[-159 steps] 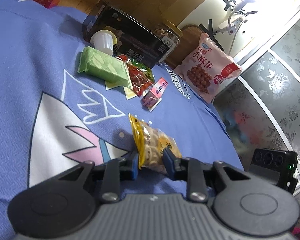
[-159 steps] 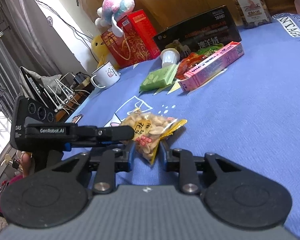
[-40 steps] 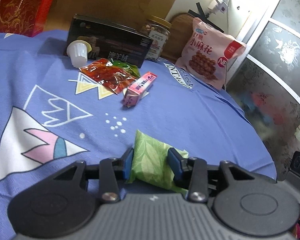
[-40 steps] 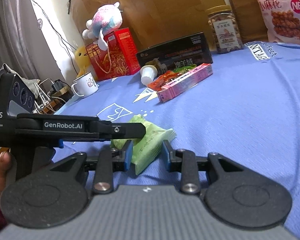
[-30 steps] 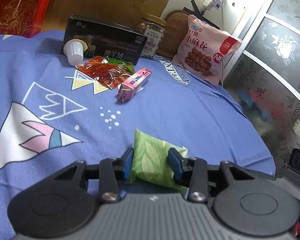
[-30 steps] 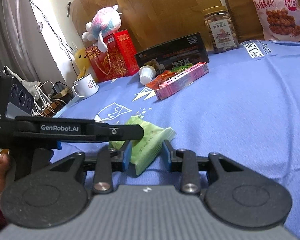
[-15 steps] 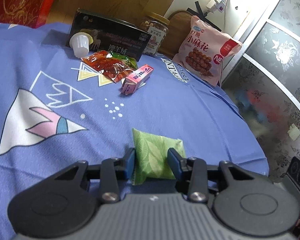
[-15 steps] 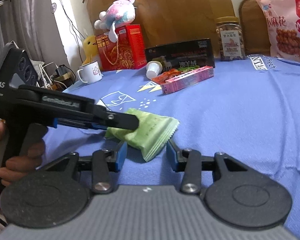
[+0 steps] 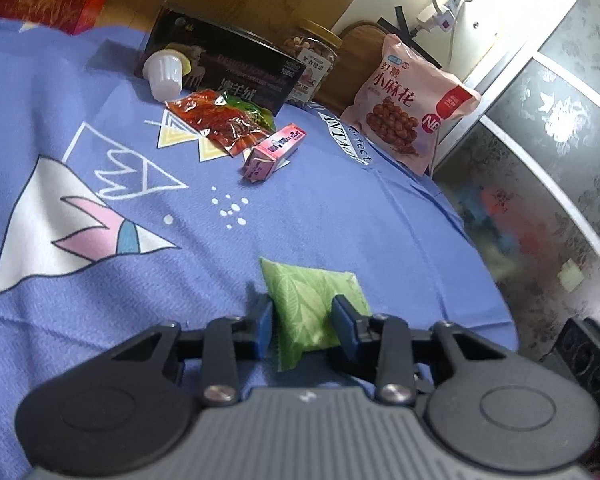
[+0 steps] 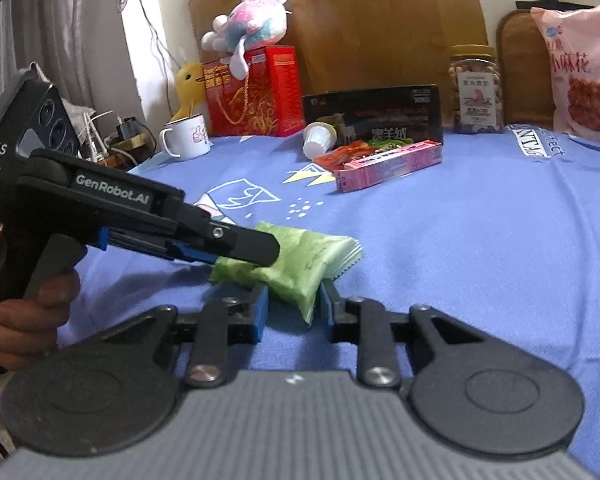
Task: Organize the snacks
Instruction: 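Carry the pale green packet into the tin box and open the left gripper, then grasp the pink candy box with the left gripper, then carry the pink candy box into the tin box and release it, then grasp the white yellow-lidded cup with the left gripper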
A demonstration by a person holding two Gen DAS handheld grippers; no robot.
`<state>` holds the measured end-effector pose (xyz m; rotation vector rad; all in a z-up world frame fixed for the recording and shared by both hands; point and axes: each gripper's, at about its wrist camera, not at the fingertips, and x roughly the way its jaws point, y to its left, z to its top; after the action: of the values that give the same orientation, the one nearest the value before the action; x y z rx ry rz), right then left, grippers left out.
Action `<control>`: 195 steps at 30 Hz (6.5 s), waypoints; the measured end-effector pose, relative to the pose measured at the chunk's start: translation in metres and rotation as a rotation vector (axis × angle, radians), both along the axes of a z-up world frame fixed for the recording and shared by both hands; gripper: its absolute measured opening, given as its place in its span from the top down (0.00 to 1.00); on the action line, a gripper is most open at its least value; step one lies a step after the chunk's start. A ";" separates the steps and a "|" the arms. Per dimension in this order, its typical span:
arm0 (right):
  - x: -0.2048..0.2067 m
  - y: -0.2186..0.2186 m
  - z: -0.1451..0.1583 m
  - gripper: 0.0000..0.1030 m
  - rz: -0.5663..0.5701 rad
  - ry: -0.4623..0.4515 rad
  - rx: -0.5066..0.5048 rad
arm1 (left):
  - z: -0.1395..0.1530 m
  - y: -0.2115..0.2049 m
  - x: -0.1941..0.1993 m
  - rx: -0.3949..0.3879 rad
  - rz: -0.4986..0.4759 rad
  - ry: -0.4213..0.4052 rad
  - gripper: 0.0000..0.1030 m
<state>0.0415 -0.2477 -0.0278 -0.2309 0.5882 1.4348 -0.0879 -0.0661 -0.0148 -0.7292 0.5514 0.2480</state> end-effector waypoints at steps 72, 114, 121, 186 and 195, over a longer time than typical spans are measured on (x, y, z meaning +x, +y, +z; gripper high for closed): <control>0.131 0.079 0.008 0.73 -0.172 0.333 -0.007 | 0.004 0.077 0.045 -0.052 0.080 0.018 0.61; 0.069 0.068 0.009 0.42 0.085 -0.081 -0.096 | 0.007 0.071 0.039 -0.045 0.055 0.080 0.58; 0.063 0.063 0.011 0.48 0.074 -0.111 -0.082 | 0.012 0.056 0.037 0.049 0.024 0.100 0.62; 0.136 0.215 0.042 0.43 0.085 0.010 0.024 | 0.056 0.214 0.090 0.099 0.281 0.005 0.55; 0.091 0.272 0.011 0.45 0.182 0.017 -0.130 | 0.029 0.223 0.105 0.056 0.253 0.057 0.58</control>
<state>0.1325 0.0239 -0.0169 -0.3838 0.6896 1.5767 0.0173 0.1569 0.0140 -0.7392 0.5043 0.5186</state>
